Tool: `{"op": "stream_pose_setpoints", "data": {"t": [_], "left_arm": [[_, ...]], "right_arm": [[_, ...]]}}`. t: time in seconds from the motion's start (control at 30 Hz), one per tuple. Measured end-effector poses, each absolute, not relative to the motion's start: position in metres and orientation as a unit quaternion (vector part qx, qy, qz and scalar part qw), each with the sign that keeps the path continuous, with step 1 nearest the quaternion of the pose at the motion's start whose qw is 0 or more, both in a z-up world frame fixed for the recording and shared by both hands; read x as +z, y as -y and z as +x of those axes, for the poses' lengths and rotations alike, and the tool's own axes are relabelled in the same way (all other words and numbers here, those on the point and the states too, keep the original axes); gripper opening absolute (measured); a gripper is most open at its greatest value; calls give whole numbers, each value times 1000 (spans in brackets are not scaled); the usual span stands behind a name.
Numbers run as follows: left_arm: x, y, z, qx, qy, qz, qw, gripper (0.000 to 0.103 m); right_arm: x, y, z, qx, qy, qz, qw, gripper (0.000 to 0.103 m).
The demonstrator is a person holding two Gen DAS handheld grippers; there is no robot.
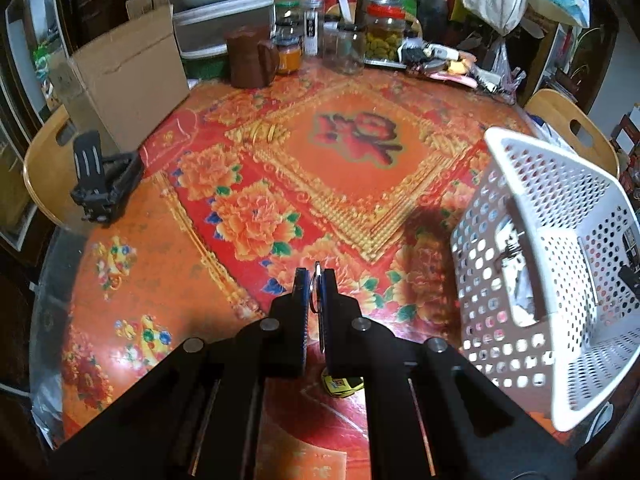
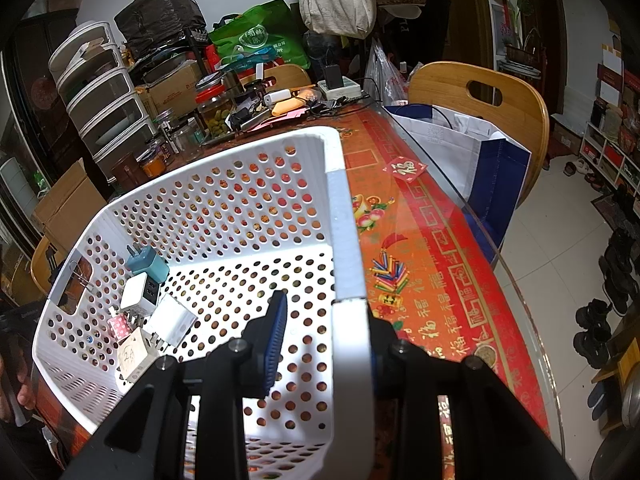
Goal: Organize rigid objects
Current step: 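Carry the key into the basket and open the left tool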
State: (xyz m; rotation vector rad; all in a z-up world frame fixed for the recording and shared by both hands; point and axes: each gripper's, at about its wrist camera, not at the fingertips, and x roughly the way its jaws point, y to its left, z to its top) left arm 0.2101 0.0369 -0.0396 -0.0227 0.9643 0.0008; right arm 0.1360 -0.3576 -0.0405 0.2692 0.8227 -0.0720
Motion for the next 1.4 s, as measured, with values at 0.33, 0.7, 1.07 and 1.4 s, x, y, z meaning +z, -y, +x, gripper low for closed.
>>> {"op": "stream_pose_setpoints", "data": {"t": [0.33,0.7,1.07,1.4], "left_arm": [[45,3,188,-37,-398,15,916,5],[67,118,191,-127,-400,62,905,5],[-15,177,228,-137,-496,136,847,5],[-9,168,242,-152,-512,113,838,16]], "right_arm": [[-41,358,136,-35,-398,131,907,32],[-41,357,136,-34,-398,130,907,32],[-41,356,138,-29,-398,130,908,34],[-42,358,136,-25,-396,135,908,35]]}}
